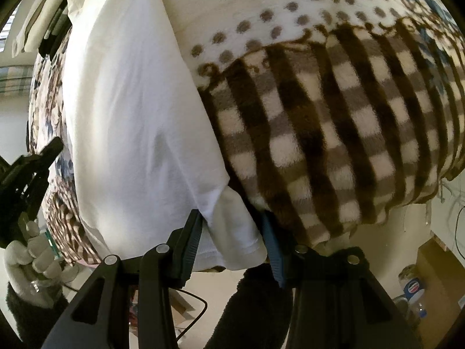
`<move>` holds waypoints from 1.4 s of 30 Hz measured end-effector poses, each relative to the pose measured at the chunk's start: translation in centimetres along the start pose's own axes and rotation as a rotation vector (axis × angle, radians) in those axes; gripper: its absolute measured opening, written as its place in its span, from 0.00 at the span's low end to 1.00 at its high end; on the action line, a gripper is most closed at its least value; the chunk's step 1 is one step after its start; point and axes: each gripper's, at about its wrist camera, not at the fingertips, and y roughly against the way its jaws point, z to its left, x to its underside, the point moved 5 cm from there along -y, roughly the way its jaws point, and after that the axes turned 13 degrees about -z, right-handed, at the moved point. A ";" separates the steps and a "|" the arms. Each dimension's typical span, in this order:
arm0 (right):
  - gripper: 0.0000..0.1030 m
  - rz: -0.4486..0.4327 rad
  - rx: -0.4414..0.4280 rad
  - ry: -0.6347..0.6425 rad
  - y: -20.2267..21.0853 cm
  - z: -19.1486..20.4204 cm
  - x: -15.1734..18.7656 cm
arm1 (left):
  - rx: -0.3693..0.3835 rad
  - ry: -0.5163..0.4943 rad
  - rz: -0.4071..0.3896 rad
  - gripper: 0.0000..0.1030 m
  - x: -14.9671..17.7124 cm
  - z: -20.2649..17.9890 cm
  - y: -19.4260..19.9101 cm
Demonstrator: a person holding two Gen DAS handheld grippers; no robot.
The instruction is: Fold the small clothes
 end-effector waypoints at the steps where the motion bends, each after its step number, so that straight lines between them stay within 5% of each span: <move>1: 0.43 -0.001 0.000 0.001 0.1 0.0 0.0 | 0.027 0.017 0.022 0.23 0.3 -0.4 -0.3; 2: 0.43 -0.001 0.003 0.006 0.1 0.0 0.0 | 0.026 0.011 0.028 0.42 0.6 -0.8 -0.7; 4: 0.43 0.001 0.007 0.016 0.2 0.0 0.0 | -0.005 -0.033 0.040 0.46 1.1 -1.4 -1.6; 5: 0.43 0.003 0.009 0.019 0.1 0.0 -0.1 | -0.042 -0.062 0.041 0.41 1.4 -1.5 -2.3; 6: 0.43 0.003 0.010 0.018 0.1 0.0 -0.1 | -0.053 -0.075 0.030 0.15 1.6 -1.5 -2.6; 7: 0.43 0.005 0.011 0.019 0.1 0.0 -0.1 | -0.076 -0.094 0.027 0.01 1.7 -1.4 -2.9; 12: 0.43 -0.006 0.019 0.024 0.4 0.3 -0.2 | -0.131 -0.139 -0.012 0.03 0.9 -0.8 -2.4; 18: 0.43 -0.008 0.017 0.024 0.5 0.1 0.1 | -0.105 -0.101 0.026 0.09 1.1 0.2 -1.0; 25: 0.43 -0.018 -0.006 0.000 1.5 -0.7 0.3 | -0.070 -0.010 0.117 0.32 7.2 1.3 2.4; 28: 0.43 0.011 -0.013 -0.009 0.6 -1.2 0.7 | -0.105 -0.035 0.161 0.30 10.4 1.3 1.9; 29: 0.39 0.019 -0.021 -0.012 0.4 -1.2 0.8 | -0.129 -0.055 0.146 0.24 11.0 1.4 1.8; 30: 0.30 0.023 -0.039 -0.011 0.2 -1.1 1.1 | -0.141 -0.067 0.125 0.03 11.4 1.5 1.9; 31: 0.11 0.022 -0.043 -0.007 0.3 -0.9 1.3 | -0.162 -0.069 0.114 0.03 11.5 1.8 2.1; 34: 0.07 -0.009 -0.029 0.017 1.1 -0.7 1.7 | -0.182 -0.044 0.085 0.03 11.4 2.4 2.8; 42: 0.08 0.030 0.018 0.027 0.4 -0.6 1.9 | -0.199 -0.014 0.162 0.07 10.5 3.5 3.1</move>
